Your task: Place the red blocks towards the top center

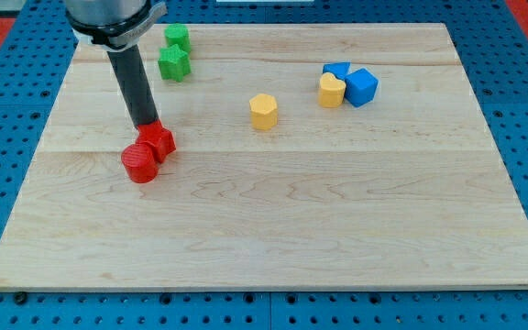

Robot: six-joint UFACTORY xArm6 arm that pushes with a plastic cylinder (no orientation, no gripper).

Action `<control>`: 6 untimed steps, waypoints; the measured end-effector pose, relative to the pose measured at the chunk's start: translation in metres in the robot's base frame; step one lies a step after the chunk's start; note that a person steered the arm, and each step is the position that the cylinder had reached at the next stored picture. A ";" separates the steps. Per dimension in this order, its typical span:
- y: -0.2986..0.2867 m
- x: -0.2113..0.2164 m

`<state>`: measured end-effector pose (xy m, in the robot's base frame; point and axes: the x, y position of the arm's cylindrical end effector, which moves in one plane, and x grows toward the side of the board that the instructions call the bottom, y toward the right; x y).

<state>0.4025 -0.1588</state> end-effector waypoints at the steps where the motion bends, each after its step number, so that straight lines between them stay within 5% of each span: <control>1: -0.037 0.005; 3: -0.046 0.099; 6: -0.017 0.085</control>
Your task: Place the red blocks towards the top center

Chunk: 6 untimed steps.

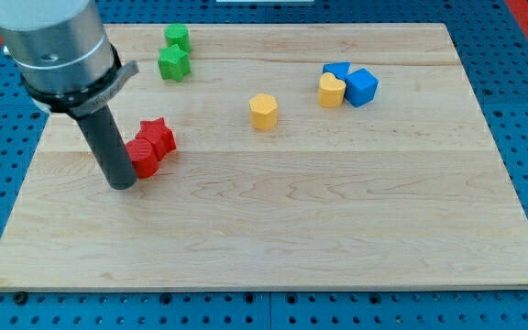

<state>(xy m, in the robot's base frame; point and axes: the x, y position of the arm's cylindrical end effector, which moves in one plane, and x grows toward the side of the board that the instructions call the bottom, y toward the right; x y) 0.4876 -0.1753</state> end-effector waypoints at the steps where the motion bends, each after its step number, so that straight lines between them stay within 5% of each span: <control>1: 0.022 -0.014; 6: 0.054 -0.094</control>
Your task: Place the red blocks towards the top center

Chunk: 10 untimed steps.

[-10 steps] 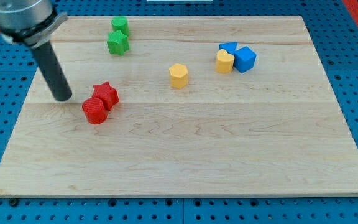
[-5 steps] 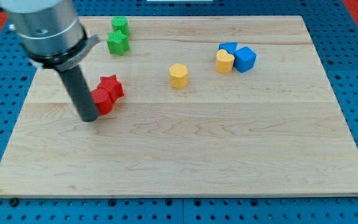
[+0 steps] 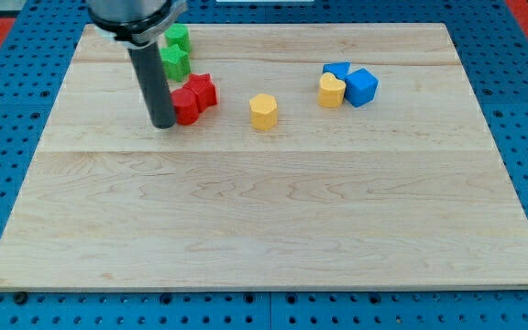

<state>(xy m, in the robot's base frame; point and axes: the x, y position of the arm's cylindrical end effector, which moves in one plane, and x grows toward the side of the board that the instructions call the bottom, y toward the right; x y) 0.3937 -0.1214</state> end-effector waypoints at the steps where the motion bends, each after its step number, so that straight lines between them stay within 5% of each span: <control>1: 0.024 -0.010; 6: 0.043 -0.111; 9: 0.108 -0.155; 10: 0.073 -0.128</control>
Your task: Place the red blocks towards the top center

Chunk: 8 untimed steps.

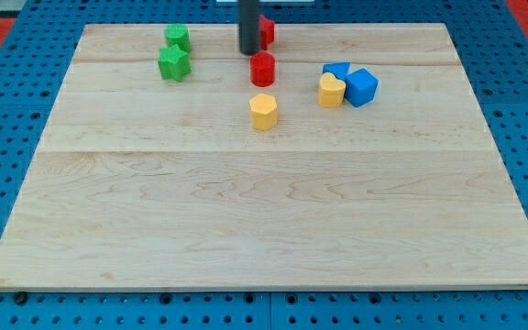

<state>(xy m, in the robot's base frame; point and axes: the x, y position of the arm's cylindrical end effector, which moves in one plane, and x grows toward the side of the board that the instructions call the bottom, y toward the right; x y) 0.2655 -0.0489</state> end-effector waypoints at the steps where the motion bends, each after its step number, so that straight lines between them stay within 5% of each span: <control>1: -0.030 0.033; 3: 0.060 0.065; 6: 0.063 -0.005; 8: 0.051 0.007</control>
<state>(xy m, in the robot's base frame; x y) 0.2727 0.0022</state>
